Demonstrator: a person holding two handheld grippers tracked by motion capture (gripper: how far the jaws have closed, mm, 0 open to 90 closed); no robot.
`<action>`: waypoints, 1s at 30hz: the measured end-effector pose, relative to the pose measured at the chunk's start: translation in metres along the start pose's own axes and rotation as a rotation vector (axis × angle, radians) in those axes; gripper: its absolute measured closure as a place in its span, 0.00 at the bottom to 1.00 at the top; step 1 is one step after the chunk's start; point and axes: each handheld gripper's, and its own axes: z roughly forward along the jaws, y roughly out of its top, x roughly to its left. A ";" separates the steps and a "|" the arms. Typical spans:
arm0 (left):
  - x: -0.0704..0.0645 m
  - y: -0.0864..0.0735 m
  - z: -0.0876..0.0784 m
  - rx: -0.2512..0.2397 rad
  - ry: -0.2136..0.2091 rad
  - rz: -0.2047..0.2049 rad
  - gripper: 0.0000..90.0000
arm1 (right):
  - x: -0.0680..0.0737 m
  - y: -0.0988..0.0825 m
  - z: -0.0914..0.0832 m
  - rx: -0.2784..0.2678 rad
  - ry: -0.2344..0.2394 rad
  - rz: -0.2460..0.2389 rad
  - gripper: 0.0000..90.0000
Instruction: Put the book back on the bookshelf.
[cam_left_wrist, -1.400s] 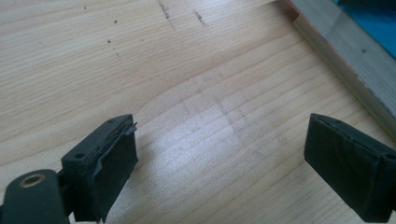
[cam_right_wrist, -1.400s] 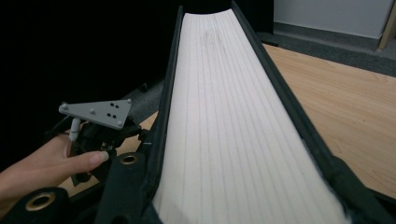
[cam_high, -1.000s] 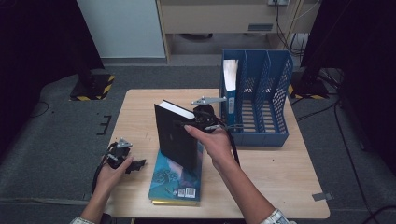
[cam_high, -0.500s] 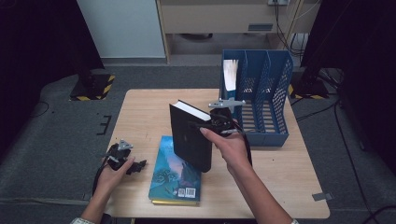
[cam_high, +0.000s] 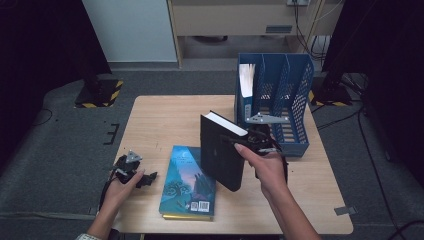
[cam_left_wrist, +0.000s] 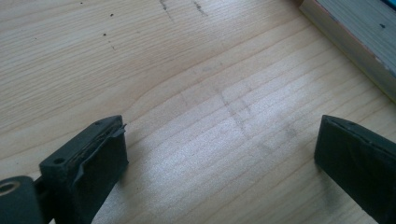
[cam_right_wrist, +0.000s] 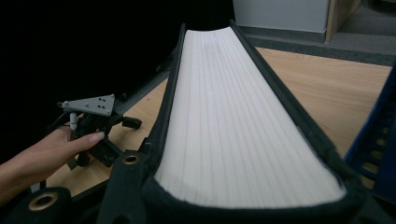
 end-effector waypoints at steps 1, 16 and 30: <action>0.000 0.000 0.000 0.001 -0.001 0.000 0.02 | -0.001 -0.002 -0.004 -0.003 -0.004 0.002 0.59; -0.001 0.000 0.000 0.001 -0.003 0.003 0.00 | -0.023 -0.020 -0.047 -0.039 -0.047 0.077 0.59; -0.001 -0.002 0.001 -0.010 -0.006 -0.001 0.00 | -0.030 0.002 -0.087 -0.108 -0.085 0.104 0.59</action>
